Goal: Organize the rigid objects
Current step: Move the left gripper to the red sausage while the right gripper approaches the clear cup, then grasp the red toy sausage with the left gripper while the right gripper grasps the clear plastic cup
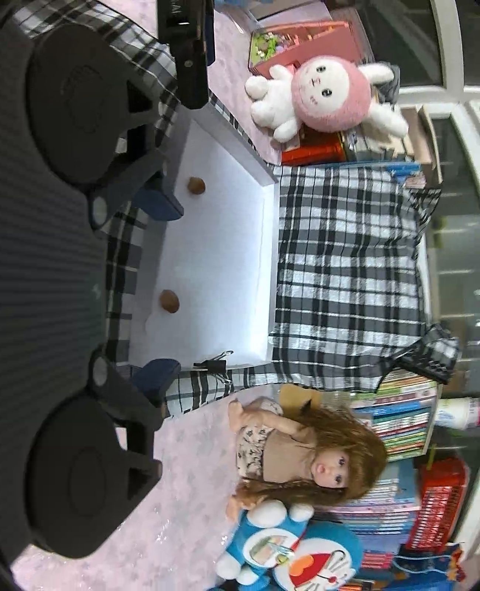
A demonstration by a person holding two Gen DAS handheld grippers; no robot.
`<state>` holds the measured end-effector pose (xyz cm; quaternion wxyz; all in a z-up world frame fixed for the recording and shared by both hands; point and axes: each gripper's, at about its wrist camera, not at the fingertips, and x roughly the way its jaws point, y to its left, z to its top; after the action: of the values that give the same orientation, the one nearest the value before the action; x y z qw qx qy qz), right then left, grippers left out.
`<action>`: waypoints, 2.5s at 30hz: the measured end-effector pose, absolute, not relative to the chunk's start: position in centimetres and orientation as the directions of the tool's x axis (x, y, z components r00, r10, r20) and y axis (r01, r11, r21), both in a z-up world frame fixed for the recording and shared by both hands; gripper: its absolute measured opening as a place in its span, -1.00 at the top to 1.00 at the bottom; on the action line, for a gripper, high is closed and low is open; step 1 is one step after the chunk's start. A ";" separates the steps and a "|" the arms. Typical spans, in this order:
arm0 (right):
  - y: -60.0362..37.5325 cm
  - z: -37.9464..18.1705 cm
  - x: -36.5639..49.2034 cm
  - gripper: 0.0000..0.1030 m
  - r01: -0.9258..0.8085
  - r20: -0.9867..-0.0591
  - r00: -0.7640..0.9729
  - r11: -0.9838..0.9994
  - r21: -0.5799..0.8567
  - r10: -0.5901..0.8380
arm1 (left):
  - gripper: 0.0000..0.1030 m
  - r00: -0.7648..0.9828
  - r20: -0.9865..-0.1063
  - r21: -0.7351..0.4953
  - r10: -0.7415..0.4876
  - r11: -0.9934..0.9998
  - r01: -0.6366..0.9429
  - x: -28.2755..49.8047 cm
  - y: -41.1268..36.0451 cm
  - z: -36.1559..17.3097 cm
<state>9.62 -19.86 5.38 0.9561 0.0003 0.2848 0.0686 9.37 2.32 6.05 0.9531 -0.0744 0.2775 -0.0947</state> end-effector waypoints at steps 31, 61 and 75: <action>-20.2 -0.8 0.4 -0.99 -0.150 -0.517 0.848 0.989 -0.015 0.121 | -0.24 0.839 -0.544 0.002 -0.005 1.000 0.007 1.4 4.2 -1.9; -19.9 -0.9 -0.7 -0.05 -0.100 -0.510 0.860 0.991 -0.093 0.039 | 0.17 0.837 -0.547 0.050 -0.020 0.997 0.056 2.0 3.0 -2.1; -20.7 -0.9 -0.7 0.16 -0.030 -0.485 0.874 0.996 -0.083 -0.014 | 0.06 0.835 -0.550 0.096 -0.015 0.992 0.081 0.0 4.8 -1.7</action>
<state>-0.74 -20.73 -0.94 0.9671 -0.0440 0.2506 0.0042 -0.02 4.83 -1.72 0.9561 0.0575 0.2863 -0.0249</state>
